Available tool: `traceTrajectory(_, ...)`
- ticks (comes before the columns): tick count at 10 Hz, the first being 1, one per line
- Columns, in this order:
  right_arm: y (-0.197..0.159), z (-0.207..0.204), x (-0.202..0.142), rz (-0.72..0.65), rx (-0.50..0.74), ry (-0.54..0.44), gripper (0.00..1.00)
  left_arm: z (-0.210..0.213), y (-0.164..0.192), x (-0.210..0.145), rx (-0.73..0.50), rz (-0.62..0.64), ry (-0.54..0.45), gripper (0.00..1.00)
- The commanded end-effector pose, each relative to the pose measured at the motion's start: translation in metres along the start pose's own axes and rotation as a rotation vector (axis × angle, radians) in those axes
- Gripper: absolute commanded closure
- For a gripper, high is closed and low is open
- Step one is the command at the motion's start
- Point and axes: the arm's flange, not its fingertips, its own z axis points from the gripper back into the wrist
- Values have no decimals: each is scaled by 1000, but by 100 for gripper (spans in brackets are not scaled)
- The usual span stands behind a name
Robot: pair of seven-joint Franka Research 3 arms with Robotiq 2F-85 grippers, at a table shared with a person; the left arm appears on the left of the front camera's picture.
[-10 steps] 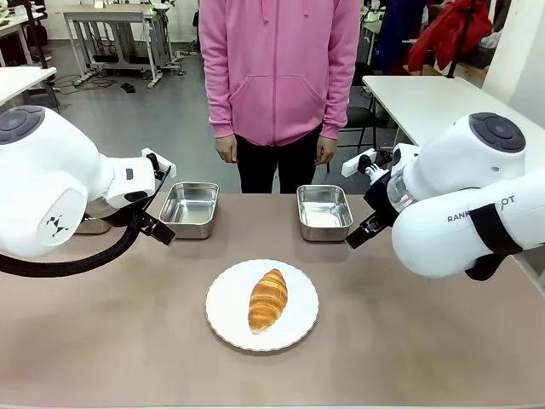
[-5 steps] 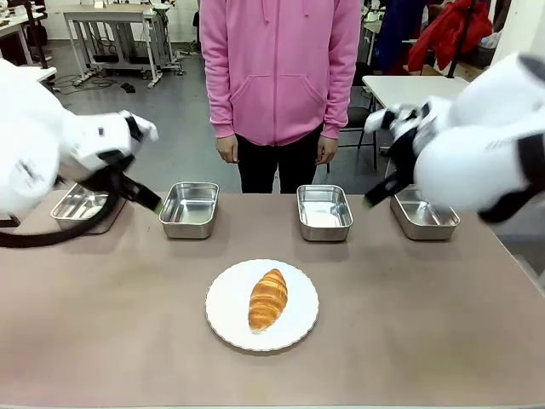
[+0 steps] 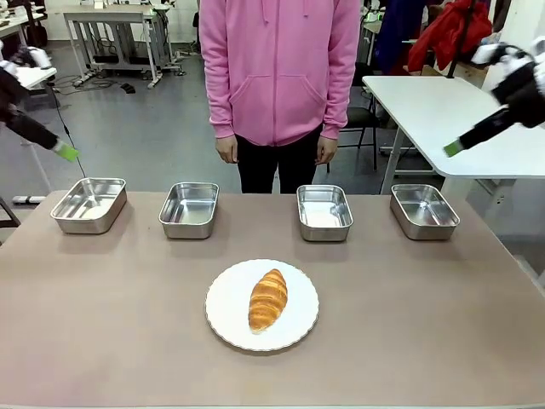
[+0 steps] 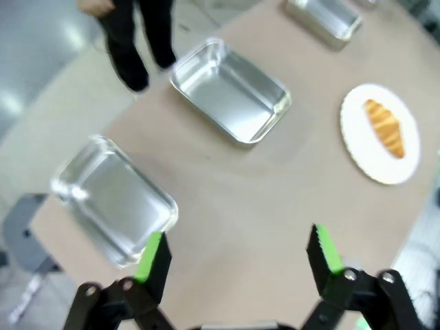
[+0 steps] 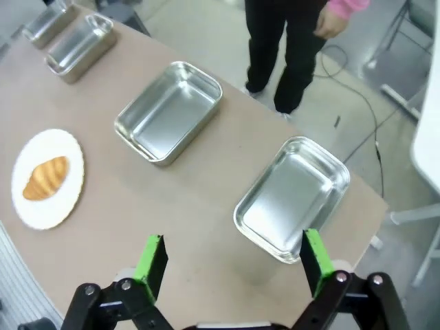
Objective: Place the bread in the container.
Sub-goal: Place the Butter Roll into the Airtight Container indicated by the human.
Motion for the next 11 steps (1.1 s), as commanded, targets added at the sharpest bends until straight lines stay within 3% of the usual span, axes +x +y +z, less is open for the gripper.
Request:
traceTrajectory(1, -53, -1, -16, 28, 158, -71, 0, -4, 56, -11, -128, -77, -25, 0)
traceTrajectory(3, -82, -8, -39, 33, 173, -98, 0, 12, 81, -37, -93, -94, -86, 0)
traceTrajectory(4, -45, 14, -29, 19, 110, -87, 0, 19, 71, -41, -35, -96, -133, 0)
traceTrajectory(5, -45, 14, -29, 19, 110, -87, 0, 11, 67, -41, -99, -82, -76, 0)
traceTrajectory(8, -45, 14, -29, 19, 110, -87, 0, 13, 76, -48, -80, -85, -81, 0)
traceTrajectory(9, -50, 10, -28, 45, 117, -71, 0, 18, 83, -50, -101, -73, -144, 0)
traceTrajectory(11, -64, 16, -21, 34, 62, -138, 0, 35, 89, -48, -111, -87, -209, 0)
